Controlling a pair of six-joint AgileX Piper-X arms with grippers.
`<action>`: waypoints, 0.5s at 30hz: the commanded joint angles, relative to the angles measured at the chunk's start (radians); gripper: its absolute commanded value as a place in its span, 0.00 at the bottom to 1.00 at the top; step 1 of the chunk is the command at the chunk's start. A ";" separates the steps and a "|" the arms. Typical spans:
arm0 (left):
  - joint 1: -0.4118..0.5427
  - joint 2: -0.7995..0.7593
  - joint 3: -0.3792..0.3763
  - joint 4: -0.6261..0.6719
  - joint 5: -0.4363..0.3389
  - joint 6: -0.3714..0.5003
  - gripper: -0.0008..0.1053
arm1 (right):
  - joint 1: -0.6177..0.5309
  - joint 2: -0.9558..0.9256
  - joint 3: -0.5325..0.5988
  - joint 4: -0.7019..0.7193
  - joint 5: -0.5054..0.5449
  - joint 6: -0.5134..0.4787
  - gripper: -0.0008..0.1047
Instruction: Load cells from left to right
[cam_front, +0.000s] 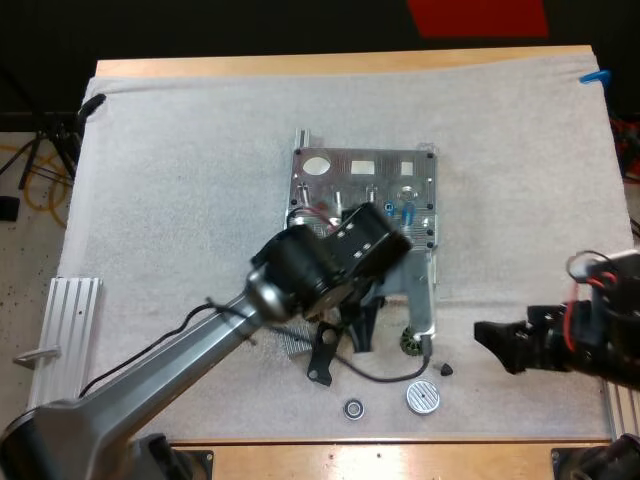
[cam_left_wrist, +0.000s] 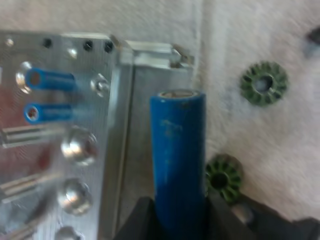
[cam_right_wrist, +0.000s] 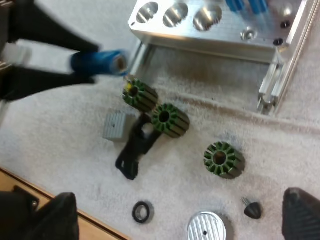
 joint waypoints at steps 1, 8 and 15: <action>-0.002 -0.042 0.015 0.003 0.009 -0.016 0.01 | -0.006 0.026 -0.002 -0.021 -0.019 -0.001 0.76; -0.002 -0.170 0.088 0.003 0.095 -0.020 0.01 | -0.006 0.164 -0.002 -0.140 -0.199 -0.001 0.53; -0.002 -0.223 0.153 0.003 0.102 -0.028 0.01 | -0.006 0.240 -0.002 -0.267 -0.445 0.031 0.47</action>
